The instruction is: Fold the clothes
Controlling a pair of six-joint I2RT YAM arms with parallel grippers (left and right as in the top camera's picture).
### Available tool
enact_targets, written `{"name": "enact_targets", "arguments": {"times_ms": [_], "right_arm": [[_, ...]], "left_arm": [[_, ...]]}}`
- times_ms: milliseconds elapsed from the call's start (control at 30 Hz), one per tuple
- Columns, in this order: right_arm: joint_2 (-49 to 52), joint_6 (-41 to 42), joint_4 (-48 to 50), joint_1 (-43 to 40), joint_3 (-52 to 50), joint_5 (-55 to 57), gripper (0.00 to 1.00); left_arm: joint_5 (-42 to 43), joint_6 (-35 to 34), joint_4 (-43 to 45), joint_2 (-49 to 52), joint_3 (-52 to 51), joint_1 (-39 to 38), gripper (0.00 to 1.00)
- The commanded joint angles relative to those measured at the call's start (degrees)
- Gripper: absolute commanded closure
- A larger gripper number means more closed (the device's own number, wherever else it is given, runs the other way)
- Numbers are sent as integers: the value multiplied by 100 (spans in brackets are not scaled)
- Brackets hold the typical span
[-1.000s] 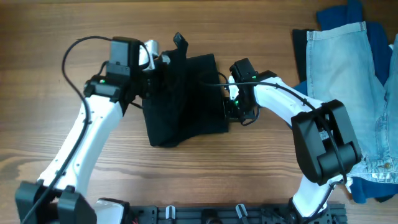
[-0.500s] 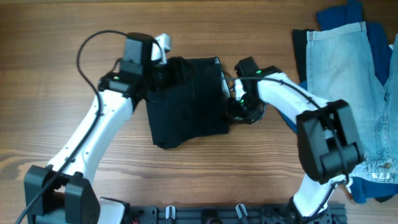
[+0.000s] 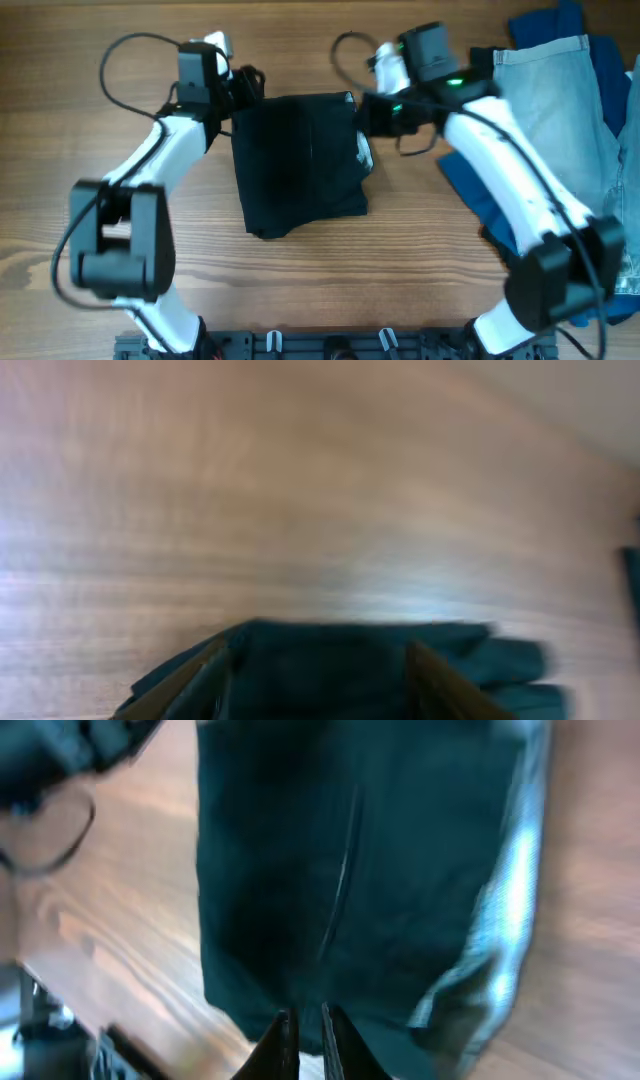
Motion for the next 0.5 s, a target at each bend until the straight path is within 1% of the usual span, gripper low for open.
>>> {"name": "enact_targets", "arguments": {"times_ms": [0, 67, 133, 167, 267, 300, 400, 433, 467], "right_arm": [[754, 103, -140, 516, -256, -190, 91], [1137, 229, -389, 743, -295, -149, 95], [1434, 398, -511, 922, -389, -83, 95], [1545, 636, -535, 990, -501, 105, 96], [1709, 955, -518, 1021, -852, 605, 95], [1711, 960, -501, 1001, -938, 748, 95], [1711, 1250, -557, 811, -1113, 1716, 95], [1711, 1248, -522, 732, -1113, 1910, 95], [1709, 1244, -385, 553, -1108, 2284, 96]], "left_arm": [[-103, 160, -173, 485, 44, 52, 44], [-170, 162, -485, 658, 44, 59, 43], [-463, 162, -861, 693, 44, 76, 42], [-678, 162, -1200, 693, 44, 107, 35], [-826, 157, -2098, 693, 44, 247, 34], [-826, 157, -2339, 693, 44, 282, 35], [-772, 109, -3729, 693, 44, 354, 42], [-640, 109, -3998, 693, 44, 352, 46], [-306, 109, -4363, 693, 44, 345, 51]]}}
